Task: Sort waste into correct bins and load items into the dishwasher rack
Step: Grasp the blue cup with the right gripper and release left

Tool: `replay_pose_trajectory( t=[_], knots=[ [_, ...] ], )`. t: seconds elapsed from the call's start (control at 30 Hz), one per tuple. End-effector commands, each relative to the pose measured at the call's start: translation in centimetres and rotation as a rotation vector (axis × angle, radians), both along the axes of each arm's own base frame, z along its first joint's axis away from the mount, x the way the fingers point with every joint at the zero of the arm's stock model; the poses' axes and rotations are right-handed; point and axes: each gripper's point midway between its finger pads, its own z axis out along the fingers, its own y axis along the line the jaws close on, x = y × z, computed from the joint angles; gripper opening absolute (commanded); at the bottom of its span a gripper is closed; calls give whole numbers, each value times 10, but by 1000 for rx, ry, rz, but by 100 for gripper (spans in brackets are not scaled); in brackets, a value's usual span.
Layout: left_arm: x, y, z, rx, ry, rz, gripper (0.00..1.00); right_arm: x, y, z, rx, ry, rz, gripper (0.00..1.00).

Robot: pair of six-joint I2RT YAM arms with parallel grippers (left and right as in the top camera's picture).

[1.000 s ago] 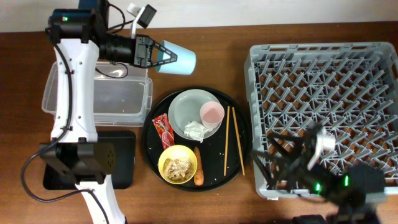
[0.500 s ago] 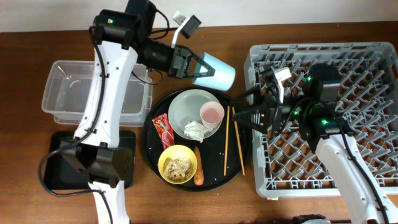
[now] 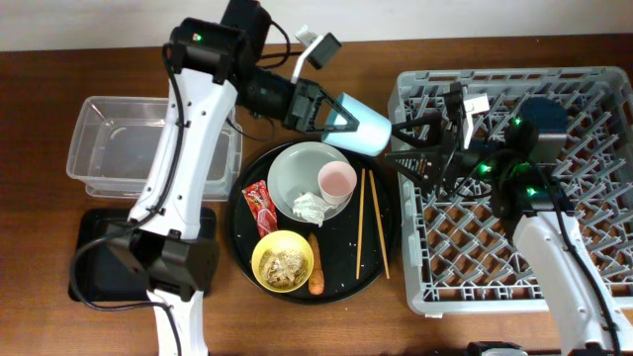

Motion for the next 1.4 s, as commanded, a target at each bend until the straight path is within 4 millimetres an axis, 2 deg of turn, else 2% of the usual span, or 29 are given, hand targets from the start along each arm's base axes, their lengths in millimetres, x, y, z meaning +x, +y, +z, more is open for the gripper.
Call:
replay_pose_trajectory(
  t=[0.0, 0.13, 0.2, 0.33, 0.4, 0.5, 0.53, 0.67, 0.83, 0.87, 0.9, 0.93, 0.97, 1.07, 1.17, 1.27, 1.37],
  knots=[
    [-11, -7, 11, -29, -4, -27, 0, 2, 7, -1, 1, 7, 23, 94],
    [-16, -12, 11, -29, -4, -42, 0, -10, 29, 12, 6, -116, 113, 91],
    [-16, -12, 11, -28, -4, -42, 0, -11, 30, 13, 6, -122, 118, 82],
    [-16, -12, 11, -28, -4, -44, 0, -10, 30, 15, 6, -145, 116, 79],
    [-16, -13, 11, -27, -4, -44, 0, -10, 30, 17, 5, -161, 116, 69],
    [-16, -13, 11, -26, -5, -44, 0, -10, 30, 18, 5, -175, 116, 67],
    [-18, -14, 9, -18, -7, -48, 0, -10, 30, 23, 7, -204, 115, 71],
    [-23, -19, 8, -12, -10, -64, 0, -10, 30, 25, 12, -202, 115, 71],
    [-22, -19, 5, 7, -17, -60, 0, -10, 30, 24, 12, -197, 119, 61],
    [-21, -18, 3, 16, -20, -58, 3, -10, 30, 24, 12, -197, 119, 61],
    [-21, -18, 2, 23, -23, -56, 23, -10, 30, 24, 12, -197, 119, 60],
    [-20, -17, 2, 23, -22, -54, 32, -10, 30, 24, 12, -196, 119, 60],
    [-19, -17, 2, 23, -22, -51, 35, -10, 30, 24, 12, -192, 117, 59],
    [-12, -10, -3, 50, -32, -28, 38, -7, 27, 23, 10, -186, 101, 57],
    [1, 5, -6, 70, -37, 21, 39, 1, 20, 19, 5, -154, 53, 56],
    [14, 21, -6, 70, -35, 67, 39, 20, 10, 6, -15, -65, -62, 55],
    [21, 30, -6, 72, -35, 94, 39, 46, -9, -21, -69, 75, -259, 54]
  ],
)
